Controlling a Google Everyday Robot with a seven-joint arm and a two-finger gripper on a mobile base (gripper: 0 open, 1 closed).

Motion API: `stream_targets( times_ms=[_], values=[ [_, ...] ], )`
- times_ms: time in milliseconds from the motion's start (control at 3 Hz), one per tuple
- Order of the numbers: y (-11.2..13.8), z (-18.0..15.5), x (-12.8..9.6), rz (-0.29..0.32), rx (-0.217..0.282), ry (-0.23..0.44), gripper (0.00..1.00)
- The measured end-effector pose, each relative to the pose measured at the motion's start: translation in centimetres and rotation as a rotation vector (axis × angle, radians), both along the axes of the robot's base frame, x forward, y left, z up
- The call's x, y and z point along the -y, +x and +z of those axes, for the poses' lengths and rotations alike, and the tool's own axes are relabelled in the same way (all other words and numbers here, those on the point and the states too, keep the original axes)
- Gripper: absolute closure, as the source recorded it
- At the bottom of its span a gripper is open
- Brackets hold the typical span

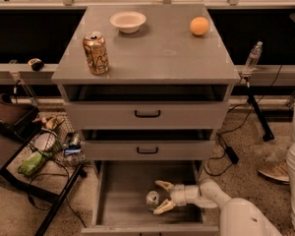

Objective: Pick 7up can from bottom drawer and place on counter

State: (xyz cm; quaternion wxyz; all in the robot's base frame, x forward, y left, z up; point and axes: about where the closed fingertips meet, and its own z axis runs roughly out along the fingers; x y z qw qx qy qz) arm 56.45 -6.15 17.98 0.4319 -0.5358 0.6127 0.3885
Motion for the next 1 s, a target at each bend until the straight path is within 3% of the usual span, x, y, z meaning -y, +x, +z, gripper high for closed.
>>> stream_targets(
  times_ms=[333,667,1000],
  values=[
    [0.5,-0.2,-0.6,-0.005,-0.018,0.041,0.41],
    [0.4,2.1,-2.3,-0.002,0.006,0.077,0.72],
    [-1.1,3.7,-4.4,0.018,-0.002,0.099,0.94]
  ],
)
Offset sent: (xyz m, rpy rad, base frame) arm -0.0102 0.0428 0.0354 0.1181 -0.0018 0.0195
